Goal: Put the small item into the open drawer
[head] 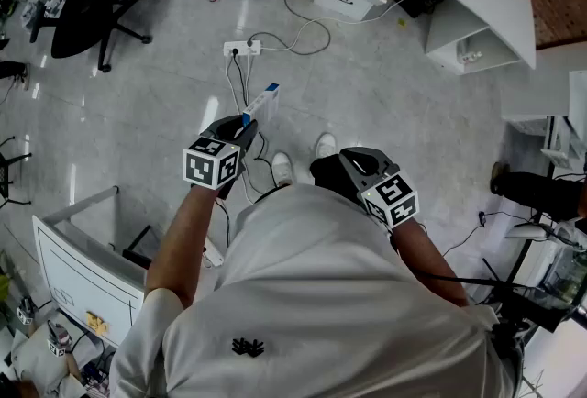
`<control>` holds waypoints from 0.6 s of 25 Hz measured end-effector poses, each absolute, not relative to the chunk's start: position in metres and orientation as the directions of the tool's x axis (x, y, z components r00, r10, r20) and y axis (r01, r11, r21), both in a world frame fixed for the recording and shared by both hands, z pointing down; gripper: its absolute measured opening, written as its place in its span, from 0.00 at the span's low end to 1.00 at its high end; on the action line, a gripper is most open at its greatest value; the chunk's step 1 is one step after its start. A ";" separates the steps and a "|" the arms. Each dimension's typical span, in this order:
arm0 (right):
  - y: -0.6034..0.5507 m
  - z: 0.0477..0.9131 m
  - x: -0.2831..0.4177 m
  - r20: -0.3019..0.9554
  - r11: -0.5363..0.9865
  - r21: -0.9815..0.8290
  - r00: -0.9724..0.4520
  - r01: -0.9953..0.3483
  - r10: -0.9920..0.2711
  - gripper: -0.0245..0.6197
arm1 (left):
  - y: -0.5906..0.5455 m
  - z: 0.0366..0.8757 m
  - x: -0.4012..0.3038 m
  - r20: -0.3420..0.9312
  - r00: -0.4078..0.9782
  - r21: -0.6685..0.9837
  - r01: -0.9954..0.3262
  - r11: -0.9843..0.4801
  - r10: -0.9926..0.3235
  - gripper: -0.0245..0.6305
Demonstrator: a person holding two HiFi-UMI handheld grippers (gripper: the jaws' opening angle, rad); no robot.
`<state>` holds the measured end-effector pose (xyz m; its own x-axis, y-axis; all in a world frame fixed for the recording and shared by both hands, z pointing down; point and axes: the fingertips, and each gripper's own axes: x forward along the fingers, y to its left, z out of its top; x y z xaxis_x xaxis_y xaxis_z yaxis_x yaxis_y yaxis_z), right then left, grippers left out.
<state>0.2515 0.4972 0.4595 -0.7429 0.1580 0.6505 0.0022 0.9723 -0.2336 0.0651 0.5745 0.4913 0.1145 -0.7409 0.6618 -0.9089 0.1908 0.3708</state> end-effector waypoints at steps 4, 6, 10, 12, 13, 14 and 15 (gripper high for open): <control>0.471 0.459 0.252 0.649 0.974 -0.225 -0.749 -0.023 0.132 0.08 | 0.544 0.489 0.066 0.655 0.130 0.372 -0.913 0.167 -0.744 0.19; 0.450 0.457 0.245 0.643 0.975 -0.221 -0.756 -0.031 0.121 0.08 | 0.523 0.487 0.066 0.656 0.142 0.376 -0.913 0.158 -0.741 0.19; 0.403 0.450 0.230 0.616 0.975 -0.216 -0.781 -0.045 0.100 0.08 | 0.476 0.478 0.068 0.666 0.170 0.368 -0.922 0.121 -0.726 0.19; 0.379 0.447 0.223 0.602 0.973 -0.226 -0.793 -0.056 0.094 0.08 | 0.451 0.472 0.063 0.679 0.175 0.344 -0.934 0.098 -0.713 0.19; 0.368 0.445 0.220 0.595 0.971 -0.231 -0.798 -0.057 0.095 0.08 | 0.438 0.468 0.060 0.684 0.175 0.332 -0.939 0.088 -0.708 0.19; 0.357 0.442 0.217 0.589 0.971 -0.234 -0.803 -0.056 0.096 0.08 | 0.425 0.463 0.057 0.689 0.173 0.318 -0.945 0.078 -0.704 0.19; 0.345 0.439 0.215 0.582 0.970 -0.237 -0.808 -0.055 0.097 0.08 | 0.411 0.458 0.054 0.693 0.169 0.301 -0.951 0.067 -0.700 0.19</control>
<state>0.2148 0.3454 0.4391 -0.8077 0.0966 0.5817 -0.0548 0.9699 -0.2371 0.0537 0.4114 0.4576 0.1694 -0.7003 0.6935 -0.9514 0.0674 0.3005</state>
